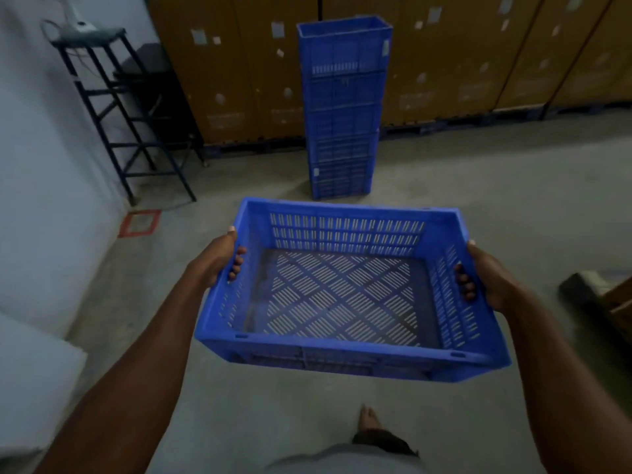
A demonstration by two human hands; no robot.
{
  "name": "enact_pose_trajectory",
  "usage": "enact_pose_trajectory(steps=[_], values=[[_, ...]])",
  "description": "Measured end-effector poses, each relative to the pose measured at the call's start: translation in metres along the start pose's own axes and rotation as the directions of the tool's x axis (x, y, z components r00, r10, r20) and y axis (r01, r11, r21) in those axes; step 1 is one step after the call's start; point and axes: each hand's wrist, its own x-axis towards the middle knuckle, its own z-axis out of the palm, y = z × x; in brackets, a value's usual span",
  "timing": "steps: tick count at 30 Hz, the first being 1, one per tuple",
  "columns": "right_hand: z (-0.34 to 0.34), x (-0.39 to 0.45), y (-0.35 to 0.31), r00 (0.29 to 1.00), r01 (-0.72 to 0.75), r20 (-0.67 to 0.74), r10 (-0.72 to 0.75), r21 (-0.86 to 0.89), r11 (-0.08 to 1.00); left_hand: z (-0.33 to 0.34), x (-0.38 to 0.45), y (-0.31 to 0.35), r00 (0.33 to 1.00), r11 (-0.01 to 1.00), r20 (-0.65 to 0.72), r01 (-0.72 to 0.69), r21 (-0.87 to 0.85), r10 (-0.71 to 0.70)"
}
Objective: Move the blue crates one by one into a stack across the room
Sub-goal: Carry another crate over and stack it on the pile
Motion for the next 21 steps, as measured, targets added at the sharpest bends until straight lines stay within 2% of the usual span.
enact_pose_trajectory(steps=[11, 21], values=[[-0.033, 0.209, -0.209, 0.999, 0.032, 0.022, -0.029, -0.120, 0.992, 0.070, 0.185, 0.163, 0.997, 0.999, -0.075, 0.007, -0.034, -0.009], [-0.020, 0.398, -0.395, 0.994, 0.091, 0.066, -0.084, -0.096, 0.991, 0.072, 0.396, 0.332, 0.998, 0.998, 0.058, -0.043, 0.035, 0.041]])
